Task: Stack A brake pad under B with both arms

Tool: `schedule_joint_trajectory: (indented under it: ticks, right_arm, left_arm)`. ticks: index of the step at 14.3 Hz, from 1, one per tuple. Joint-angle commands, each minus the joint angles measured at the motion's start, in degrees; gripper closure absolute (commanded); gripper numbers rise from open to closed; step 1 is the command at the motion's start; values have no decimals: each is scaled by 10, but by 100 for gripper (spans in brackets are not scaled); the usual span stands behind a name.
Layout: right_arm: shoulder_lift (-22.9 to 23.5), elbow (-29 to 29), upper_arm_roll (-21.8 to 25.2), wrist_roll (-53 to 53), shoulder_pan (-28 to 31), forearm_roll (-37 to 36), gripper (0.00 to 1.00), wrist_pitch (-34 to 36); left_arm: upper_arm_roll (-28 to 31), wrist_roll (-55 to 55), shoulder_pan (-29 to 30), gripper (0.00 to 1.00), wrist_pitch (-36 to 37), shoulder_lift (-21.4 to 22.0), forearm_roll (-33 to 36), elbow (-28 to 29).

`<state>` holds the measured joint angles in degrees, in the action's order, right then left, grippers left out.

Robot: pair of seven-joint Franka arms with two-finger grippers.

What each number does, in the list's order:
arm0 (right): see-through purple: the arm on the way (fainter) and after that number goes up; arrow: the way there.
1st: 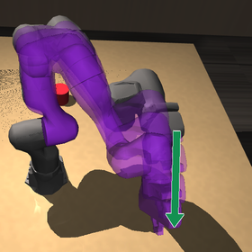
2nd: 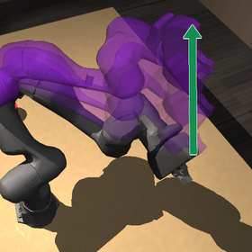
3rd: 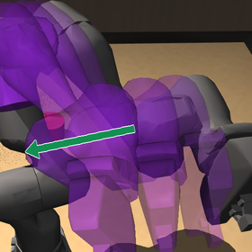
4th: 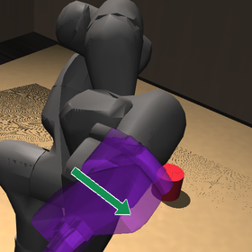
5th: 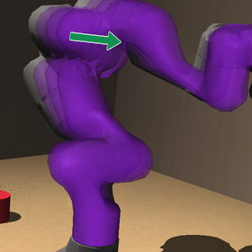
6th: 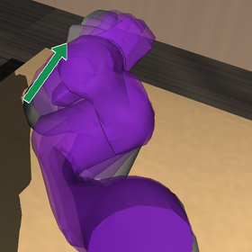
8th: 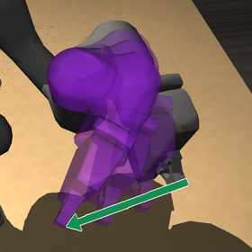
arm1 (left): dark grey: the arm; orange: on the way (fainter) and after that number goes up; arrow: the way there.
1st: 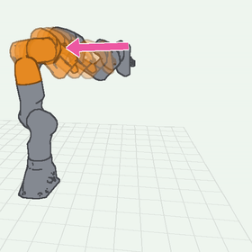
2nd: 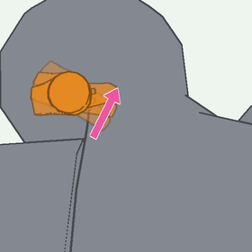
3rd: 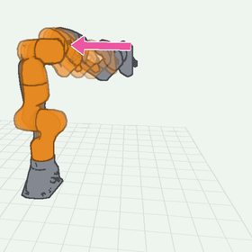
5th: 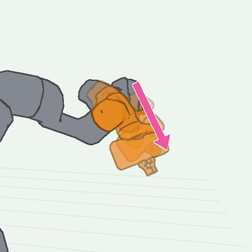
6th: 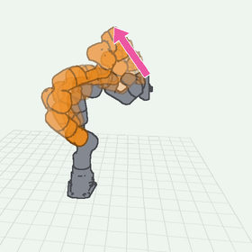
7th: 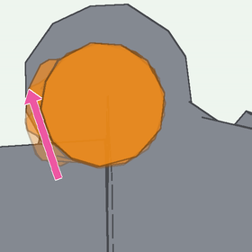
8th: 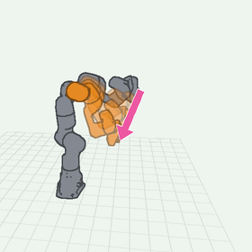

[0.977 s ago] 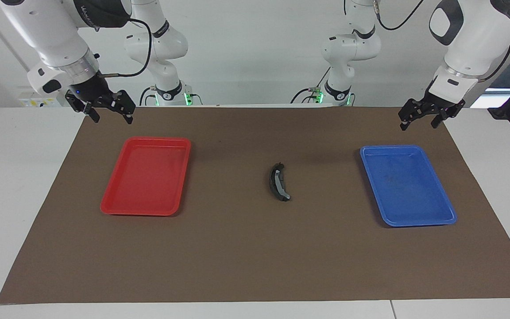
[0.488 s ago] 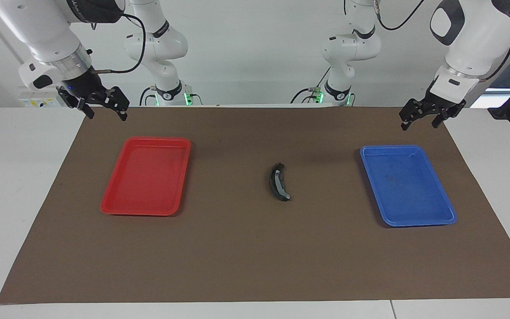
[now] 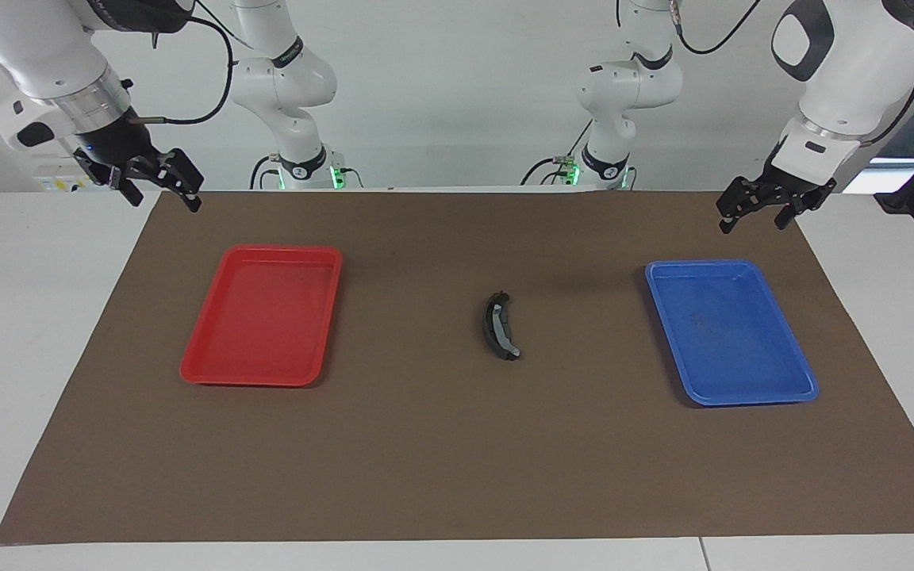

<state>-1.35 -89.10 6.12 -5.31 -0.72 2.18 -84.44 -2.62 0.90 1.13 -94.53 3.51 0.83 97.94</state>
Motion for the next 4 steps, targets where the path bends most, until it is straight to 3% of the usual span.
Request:
schedule_joint_trajectory:
  ticks: [1,4]
  right_arm:
    - [-21,-35,-3,28,5,-5,1,-19]
    - [-23,-39,-3,41,5,-10,1,-23]
  left_arm:
    - [2,2,3,0,-2,14,11,16]
    - [3,2,8,0,-2,14,11,16]
